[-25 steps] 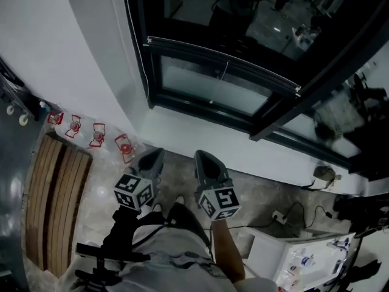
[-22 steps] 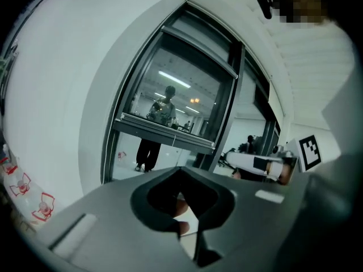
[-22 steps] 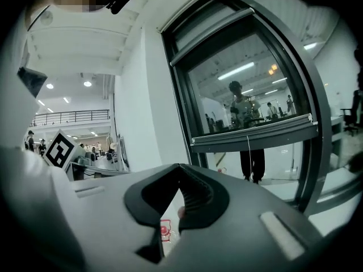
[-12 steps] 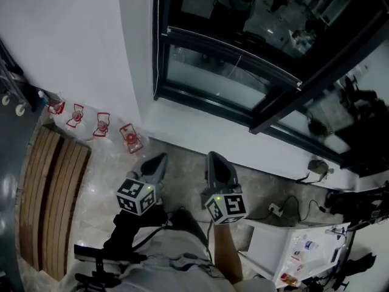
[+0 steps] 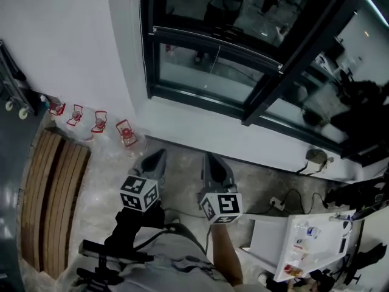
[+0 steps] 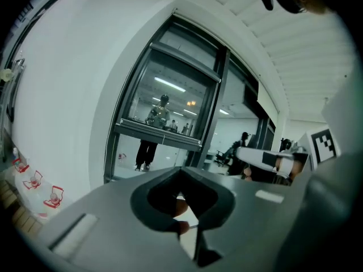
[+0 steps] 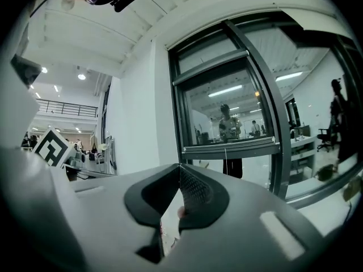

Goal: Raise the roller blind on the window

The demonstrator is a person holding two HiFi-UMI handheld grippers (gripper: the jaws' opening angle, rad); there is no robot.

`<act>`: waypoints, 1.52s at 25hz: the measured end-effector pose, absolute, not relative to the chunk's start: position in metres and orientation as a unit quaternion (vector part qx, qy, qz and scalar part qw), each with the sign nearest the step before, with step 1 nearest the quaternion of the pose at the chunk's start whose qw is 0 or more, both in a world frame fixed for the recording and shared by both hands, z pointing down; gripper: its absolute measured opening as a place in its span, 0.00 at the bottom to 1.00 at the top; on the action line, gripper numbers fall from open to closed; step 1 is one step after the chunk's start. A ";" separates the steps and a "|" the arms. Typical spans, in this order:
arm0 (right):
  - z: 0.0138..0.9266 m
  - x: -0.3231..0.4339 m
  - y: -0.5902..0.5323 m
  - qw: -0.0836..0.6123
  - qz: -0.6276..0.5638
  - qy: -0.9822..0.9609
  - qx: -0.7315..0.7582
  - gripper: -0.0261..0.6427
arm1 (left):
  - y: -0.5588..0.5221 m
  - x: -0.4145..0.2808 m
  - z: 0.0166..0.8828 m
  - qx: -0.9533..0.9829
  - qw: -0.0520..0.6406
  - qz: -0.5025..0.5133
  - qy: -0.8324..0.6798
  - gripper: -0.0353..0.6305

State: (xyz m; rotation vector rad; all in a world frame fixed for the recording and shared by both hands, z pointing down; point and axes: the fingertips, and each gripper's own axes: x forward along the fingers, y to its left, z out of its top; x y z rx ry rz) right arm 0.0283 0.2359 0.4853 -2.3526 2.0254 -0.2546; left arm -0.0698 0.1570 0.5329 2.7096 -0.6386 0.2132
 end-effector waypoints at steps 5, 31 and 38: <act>0.486 0.029 0.290 0.022 -0.086 0.659 -0.746 0.04 | 0.218 -0.065 0.530 0.957 0.153 0.091 -0.230 0.05; 0.433 -0.010 0.291 0.040 -0.030 0.619 -0.784 0.04 | 0.207 -0.091 0.464 0.971 0.090 0.026 -0.221 0.05; 0.439 -0.013 0.290 0.033 -0.030 0.624 -0.780 0.04 | 0.209 -0.093 0.469 0.970 0.089 0.027 -0.224 0.05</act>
